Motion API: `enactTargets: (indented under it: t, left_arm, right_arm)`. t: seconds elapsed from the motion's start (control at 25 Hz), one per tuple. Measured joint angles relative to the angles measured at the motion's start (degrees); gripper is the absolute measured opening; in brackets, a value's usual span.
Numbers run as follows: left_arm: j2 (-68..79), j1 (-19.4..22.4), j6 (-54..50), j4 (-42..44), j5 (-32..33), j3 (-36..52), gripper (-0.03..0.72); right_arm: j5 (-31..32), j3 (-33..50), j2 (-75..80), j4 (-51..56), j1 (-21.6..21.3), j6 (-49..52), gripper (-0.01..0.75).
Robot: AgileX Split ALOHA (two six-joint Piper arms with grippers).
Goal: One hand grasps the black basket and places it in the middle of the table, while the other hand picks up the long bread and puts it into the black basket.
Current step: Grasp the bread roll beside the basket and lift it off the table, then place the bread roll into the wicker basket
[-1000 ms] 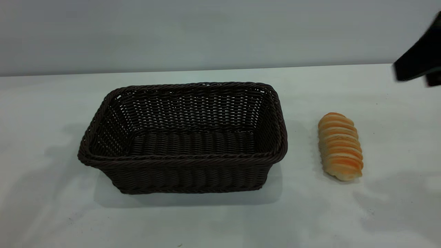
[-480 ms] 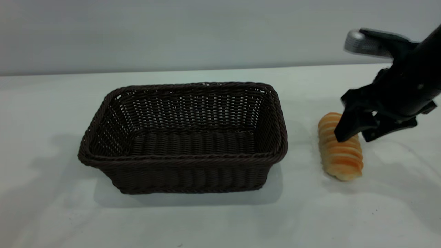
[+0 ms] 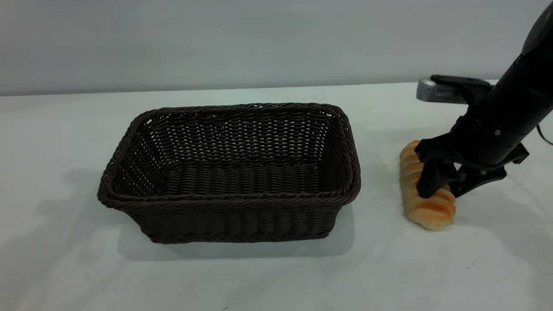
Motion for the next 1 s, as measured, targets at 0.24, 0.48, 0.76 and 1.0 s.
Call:
enactTargets:
  t: [0.24, 0.48, 0.76, 1.0]
  left_arm:
    - [0.0, 0.0, 0.0, 0.0, 1.2, 0.0, 0.459]
    - [0.0, 0.0, 0.1, 0.1, 2.6, 0.0, 0.459]
    - [0.0, 0.0, 0.4, 0.1, 2.6, 0.0, 0.459]
    - [0.0, 0.0, 0.4, 1.2, 3.2, 0.0, 0.459]
  right_arm:
    - [1.5, -0.2, -1.2, -2.5, 0.0, -0.5, 0.066]
    - [9.1, -3.6, -9.6, -7.7, 0.3, 2.0, 0.045]
    - [15.8, -13.1, -12.1, -7.0, 10.5, 2.5, 0.045]
    - [16.9, -17.6, -7.7, -5.6, 20.5, 2.5, 0.099]
